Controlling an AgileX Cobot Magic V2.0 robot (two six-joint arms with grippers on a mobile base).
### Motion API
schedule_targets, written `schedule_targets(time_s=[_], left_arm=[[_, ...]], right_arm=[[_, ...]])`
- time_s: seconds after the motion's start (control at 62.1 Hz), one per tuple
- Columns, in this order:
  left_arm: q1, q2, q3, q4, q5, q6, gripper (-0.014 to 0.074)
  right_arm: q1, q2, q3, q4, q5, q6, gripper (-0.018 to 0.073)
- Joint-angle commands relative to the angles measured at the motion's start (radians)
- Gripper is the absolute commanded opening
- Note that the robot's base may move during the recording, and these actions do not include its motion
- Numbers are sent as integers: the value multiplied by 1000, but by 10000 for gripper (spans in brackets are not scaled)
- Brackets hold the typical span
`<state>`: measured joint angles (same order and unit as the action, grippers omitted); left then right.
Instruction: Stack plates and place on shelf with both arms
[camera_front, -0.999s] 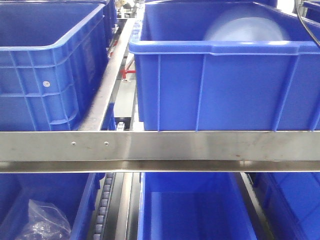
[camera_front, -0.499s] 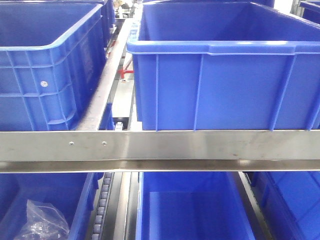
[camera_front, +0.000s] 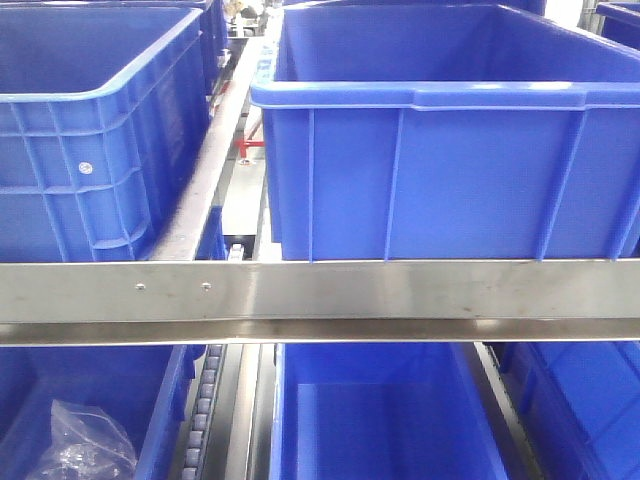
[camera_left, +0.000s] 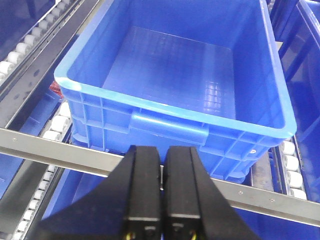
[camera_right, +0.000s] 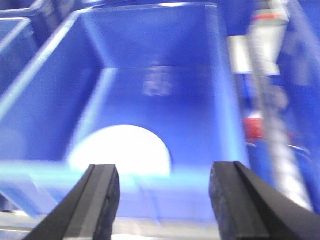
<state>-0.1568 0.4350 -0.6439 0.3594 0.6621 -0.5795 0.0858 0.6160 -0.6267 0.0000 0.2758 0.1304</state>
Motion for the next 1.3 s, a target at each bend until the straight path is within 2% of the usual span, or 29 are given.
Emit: schedule_targets(time_s=[0.0, 0.097, 0.161, 0.258, 0.354, 0.419, 1.127, 1.288], left_arm=[[2, 7, -27, 13, -79, -5, 90], [2, 7, -27, 13, -79, -5, 90], [2, 7, -27, 13, -79, -5, 90], [2, 7, -27, 13, -79, -5, 90], [2, 7, -27, 13, -79, -5, 90], [2, 7, -27, 13, -79, -5, 90], [2, 7, -27, 13, -79, -5, 90], [2, 7, -27, 13, -79, -5, 90]], right_arm=[[-53, -108, 41, 0, -90, -1, 508], [-85, -200, 98, 0, -90, -1, 496], [-87, -246, 129, 0, -87, -1, 443], [-87, -292, 160, 0, -70, -1, 276], [-87, -311, 173, 0, -40, -1, 36], [-87, -312, 175, 0, -33, -1, 72], [-87, -312, 176, 0, -14, -1, 68], [-90, -409, 240, -9, 35, -1, 68]])
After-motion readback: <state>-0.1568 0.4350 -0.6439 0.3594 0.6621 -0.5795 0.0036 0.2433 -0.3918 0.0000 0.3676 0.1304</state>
